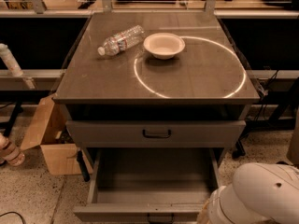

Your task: Close middle drawer

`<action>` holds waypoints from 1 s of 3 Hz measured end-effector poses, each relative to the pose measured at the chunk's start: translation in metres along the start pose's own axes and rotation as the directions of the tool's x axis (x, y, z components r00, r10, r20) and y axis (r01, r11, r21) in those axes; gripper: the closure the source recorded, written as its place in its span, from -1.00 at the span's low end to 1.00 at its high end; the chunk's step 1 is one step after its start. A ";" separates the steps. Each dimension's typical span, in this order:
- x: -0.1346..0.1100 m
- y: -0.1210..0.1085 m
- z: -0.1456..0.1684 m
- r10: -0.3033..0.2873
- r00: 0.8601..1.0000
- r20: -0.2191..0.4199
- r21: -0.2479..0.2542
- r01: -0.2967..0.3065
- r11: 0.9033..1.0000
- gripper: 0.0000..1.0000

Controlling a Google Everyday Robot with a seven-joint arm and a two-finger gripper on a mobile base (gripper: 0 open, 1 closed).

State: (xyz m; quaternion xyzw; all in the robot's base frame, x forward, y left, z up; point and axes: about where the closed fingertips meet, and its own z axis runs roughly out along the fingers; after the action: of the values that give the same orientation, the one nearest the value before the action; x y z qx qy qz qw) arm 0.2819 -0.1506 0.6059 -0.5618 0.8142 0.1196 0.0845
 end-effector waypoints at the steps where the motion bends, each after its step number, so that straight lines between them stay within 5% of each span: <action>1: 0.002 0.000 0.014 -0.002 1.000 0.007 0.016 0.002 1.000 1.00; 3: 0.001 -0.005 0.047 -0.003 1.000 0.000 0.054 0.003 0.999 1.00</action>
Offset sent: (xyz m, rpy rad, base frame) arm 0.0027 0.0105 -0.0503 -0.0110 -0.0570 -0.0275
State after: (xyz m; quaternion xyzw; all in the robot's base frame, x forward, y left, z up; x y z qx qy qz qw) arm 0.2863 -0.1396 0.5605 -0.5606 0.8162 0.0974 0.1001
